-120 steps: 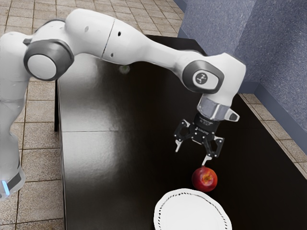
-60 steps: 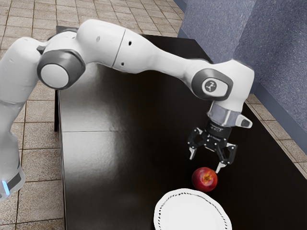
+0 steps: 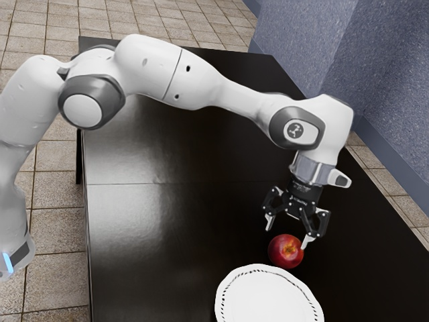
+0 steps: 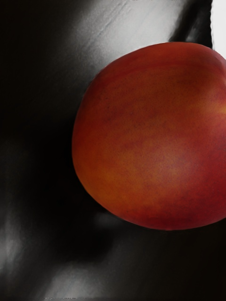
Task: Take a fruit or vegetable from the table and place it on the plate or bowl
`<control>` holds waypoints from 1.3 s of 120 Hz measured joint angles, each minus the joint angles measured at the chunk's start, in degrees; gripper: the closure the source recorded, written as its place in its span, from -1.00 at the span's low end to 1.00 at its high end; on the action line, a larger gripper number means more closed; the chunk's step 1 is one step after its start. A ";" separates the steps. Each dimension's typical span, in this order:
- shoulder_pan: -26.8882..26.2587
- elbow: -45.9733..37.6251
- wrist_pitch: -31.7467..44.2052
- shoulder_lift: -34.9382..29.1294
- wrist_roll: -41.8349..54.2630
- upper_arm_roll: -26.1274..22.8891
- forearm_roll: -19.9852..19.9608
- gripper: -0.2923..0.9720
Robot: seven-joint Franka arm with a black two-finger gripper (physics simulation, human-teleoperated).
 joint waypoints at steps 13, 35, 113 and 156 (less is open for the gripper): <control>0.70 0.06 0.11 0.13 0.46 -0.25 -0.06 -0.54; 1.54 0.07 0.22 1.93 1.05 -1.36 -0.61 -0.54; 3.54 0.57 0.64 5.59 2.20 -3.50 -2.01 -0.26; -3.29 -13.68 1.68 -15.58 -0.92 -3.02 -1.43 -0.17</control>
